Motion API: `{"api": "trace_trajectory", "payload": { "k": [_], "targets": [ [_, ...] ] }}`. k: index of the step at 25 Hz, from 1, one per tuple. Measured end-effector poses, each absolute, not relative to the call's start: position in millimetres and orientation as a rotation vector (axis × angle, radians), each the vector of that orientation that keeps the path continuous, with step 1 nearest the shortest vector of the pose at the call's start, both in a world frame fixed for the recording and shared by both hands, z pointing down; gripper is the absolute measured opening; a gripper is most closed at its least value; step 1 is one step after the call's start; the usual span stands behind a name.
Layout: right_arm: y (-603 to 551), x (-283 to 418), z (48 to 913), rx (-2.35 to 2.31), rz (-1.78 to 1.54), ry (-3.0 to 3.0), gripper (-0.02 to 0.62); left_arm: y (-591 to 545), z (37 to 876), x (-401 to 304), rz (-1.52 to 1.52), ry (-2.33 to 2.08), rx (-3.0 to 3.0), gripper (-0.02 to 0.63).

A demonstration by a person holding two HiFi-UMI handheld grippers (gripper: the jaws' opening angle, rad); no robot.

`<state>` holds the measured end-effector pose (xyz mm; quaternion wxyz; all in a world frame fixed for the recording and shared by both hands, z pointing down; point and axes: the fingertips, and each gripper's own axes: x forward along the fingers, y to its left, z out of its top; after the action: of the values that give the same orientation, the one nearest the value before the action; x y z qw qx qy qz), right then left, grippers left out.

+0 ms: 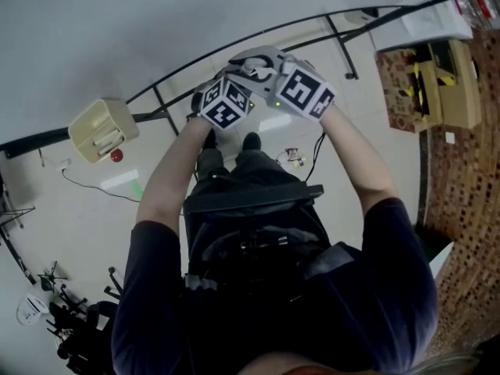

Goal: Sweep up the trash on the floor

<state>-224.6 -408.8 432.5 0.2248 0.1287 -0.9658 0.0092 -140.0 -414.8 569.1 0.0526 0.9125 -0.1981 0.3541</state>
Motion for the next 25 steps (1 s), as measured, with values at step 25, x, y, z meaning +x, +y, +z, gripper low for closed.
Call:
{"api": "trace_trajectory", "payload": {
  "k": [25],
  "targets": [
    [-438, -284, 491, 0.473, 0.136, -2.592, 0.098, -434, 599, -225, 0.908, -0.842, 2.636, 0.084]
  ]
}}
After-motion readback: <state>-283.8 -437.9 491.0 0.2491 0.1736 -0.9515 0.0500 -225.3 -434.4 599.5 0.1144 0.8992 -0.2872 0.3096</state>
